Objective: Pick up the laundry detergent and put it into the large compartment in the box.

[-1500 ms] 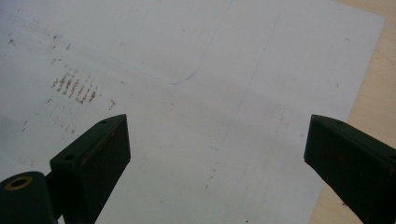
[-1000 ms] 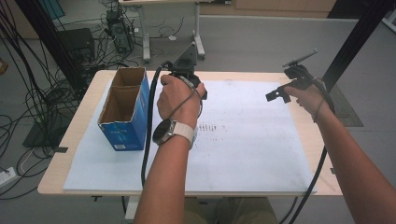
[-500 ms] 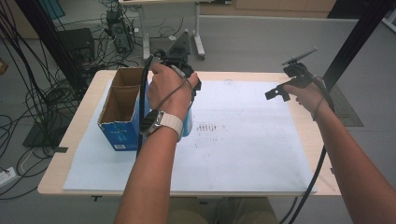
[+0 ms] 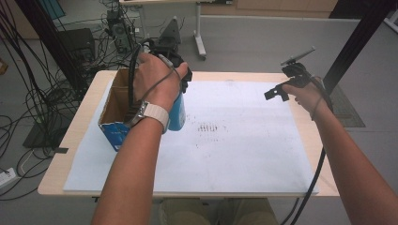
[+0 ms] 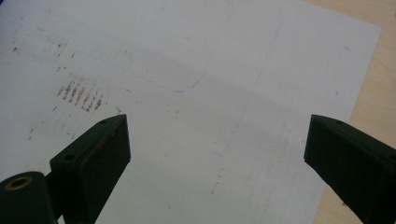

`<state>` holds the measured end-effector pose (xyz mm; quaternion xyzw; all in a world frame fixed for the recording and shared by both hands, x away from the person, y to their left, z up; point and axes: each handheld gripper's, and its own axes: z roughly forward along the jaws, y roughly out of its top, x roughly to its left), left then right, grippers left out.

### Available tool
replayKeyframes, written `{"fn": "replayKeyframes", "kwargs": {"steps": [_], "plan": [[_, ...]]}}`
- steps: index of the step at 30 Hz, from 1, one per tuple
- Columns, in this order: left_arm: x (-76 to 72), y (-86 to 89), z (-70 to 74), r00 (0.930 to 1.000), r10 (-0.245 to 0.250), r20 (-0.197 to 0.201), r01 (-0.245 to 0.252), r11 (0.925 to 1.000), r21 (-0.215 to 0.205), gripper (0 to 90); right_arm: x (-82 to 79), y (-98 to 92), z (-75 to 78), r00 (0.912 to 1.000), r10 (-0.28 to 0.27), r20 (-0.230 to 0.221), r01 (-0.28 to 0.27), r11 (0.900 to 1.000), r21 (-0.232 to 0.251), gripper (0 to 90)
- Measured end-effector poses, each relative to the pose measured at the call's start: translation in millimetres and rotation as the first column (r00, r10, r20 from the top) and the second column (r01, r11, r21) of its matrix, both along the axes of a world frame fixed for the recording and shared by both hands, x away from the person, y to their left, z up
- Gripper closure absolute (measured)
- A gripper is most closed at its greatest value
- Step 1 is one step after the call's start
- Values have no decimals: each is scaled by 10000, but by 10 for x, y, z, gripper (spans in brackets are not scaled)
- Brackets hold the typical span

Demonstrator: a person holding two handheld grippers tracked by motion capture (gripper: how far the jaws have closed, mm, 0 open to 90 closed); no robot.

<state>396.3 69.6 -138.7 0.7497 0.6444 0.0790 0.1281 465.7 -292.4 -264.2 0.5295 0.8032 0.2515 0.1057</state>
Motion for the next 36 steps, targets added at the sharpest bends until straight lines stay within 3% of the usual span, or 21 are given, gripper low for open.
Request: {"fn": "replayKeyframes", "kwargs": {"steps": [6,20,25,36], "plan": [[37,110,105,10000,-29,69,31,9998,-216,397,25,-23,6,10000,-56,28,56,10000,-46,71],[140,414,256,9997,242,57,-241,9996,-136,396,108,29,-23,10000,15,-95,-17,9998,-178,71],[189,513,293,9995,275,-162,-277,9995,-130,397,155,35,-36,9999,13,-128,-15,9999,-162,71],[251,657,411,9991,365,-216,-370,9990,-231,397,235,32,-67,9997,-31,-230,28,9999,-154,71]]}}
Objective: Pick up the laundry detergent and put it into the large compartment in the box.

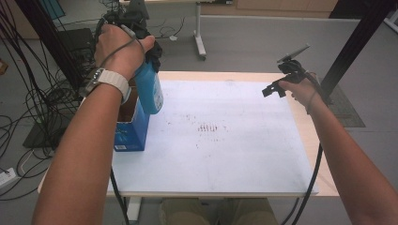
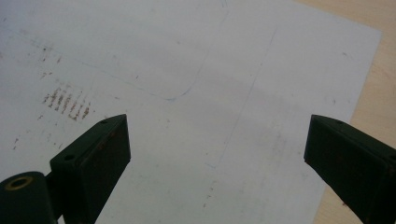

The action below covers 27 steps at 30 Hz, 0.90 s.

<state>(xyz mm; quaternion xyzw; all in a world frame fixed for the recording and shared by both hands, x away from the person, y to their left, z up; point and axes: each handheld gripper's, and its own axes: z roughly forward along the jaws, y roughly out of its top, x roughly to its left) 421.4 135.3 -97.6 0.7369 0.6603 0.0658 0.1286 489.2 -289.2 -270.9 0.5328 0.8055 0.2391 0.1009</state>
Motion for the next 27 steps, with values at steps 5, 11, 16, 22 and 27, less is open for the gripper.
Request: {"fn": "replayKeyframes", "kwargs": {"steps": [5,11,16,22,27], "plan": [[21,49,46,10000,60,-10,-60,9999,87,397,26,0,2,10000,10,-13,-10,10000,-8,71],[23,161,103,9997,233,73,-233,9997,-61,397,40,-3,6,10000,-9,-23,10,10000,16,71],[25,254,124,9992,374,151,-374,9993,-4,396,56,-7,7,10000,-18,-18,18,10000,-20,71],[25,326,158,9990,401,198,-403,9991,109,396,67,-2,-6,10000,-32,-74,31,10000,-30,71],[18,357,219,9995,151,292,-162,9991,382,397,71,-10,-3,10000,-41,-57,41,10000,-25,71]]}}
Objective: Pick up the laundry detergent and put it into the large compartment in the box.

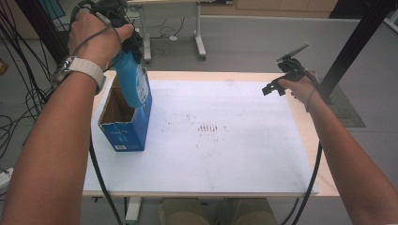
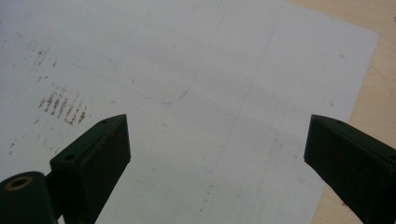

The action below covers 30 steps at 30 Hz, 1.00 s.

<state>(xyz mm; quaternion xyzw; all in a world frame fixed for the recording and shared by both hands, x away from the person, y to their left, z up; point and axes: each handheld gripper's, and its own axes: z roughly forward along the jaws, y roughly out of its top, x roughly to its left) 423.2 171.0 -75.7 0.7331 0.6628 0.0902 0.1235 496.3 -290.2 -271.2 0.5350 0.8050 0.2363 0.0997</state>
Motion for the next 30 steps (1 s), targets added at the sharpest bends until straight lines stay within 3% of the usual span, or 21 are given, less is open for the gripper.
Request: {"fn": "replayKeyframes", "kwargs": {"steps": [3,12,17,30], "plan": [[1,5,99,9999,75,80,-77,9996,286,396,-3,-1,1,10000,-32,-33,32,10000,2,71],[1,136,193,9996,126,252,-125,9999,-74,396,-5,-33,7,10000,-60,2,60,10000,-11,72],[25,212,168,9997,118,210,-120,9999,88,396,4,-31,-4,9999,-99,-42,99,9999,-44,72],[118,341,15,9999,110,11,-110,9999,-9,396,19,-11,-25,9998,-116,-150,114,9999,-100,72]]}}
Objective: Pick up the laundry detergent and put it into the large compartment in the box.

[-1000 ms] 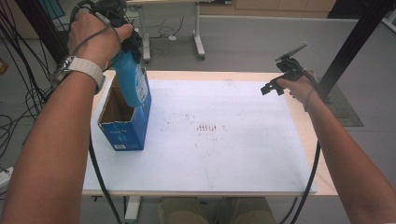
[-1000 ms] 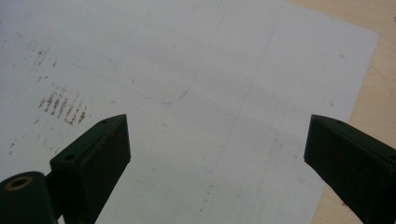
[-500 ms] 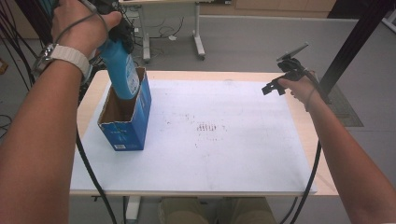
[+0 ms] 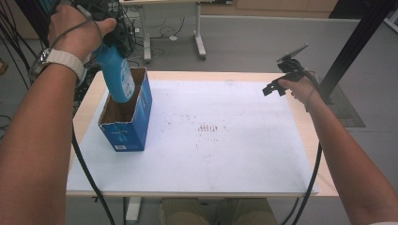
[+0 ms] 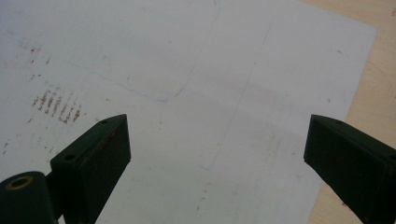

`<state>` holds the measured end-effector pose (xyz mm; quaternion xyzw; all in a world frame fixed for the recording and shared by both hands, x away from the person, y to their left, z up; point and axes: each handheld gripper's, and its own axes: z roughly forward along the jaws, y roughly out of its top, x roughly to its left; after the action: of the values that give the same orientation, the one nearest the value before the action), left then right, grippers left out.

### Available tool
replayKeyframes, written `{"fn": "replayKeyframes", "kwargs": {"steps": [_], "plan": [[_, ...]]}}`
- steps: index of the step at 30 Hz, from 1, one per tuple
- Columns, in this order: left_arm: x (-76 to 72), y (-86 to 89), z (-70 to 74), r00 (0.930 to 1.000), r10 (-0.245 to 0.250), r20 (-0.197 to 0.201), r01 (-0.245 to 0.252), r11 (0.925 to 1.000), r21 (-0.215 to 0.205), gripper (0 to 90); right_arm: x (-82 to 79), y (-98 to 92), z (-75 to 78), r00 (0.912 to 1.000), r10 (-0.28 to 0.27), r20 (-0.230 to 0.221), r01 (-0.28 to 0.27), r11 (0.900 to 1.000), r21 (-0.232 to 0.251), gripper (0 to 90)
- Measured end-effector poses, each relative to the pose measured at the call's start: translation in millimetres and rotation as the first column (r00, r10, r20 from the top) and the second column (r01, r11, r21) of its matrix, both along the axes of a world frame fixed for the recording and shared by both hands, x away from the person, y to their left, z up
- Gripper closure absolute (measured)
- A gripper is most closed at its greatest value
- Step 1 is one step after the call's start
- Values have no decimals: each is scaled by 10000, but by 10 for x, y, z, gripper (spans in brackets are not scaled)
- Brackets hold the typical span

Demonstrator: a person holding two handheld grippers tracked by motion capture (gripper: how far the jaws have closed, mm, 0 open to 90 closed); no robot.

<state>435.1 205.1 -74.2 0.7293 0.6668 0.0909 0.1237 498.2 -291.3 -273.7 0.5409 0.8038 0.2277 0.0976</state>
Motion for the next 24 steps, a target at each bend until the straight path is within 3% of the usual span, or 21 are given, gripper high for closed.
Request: {"fn": "replayKeyframes", "kwargs": {"steps": [14,24], "plan": [[44,71,-32,9999,93,45,-94,9997,214,396,-5,-46,10,10000,-93,24,93,10000,25,72],[76,150,-162,9998,177,7,-178,9996,202,396,-12,-57,15,10000,-79,40,79,10000,38,73]]}}
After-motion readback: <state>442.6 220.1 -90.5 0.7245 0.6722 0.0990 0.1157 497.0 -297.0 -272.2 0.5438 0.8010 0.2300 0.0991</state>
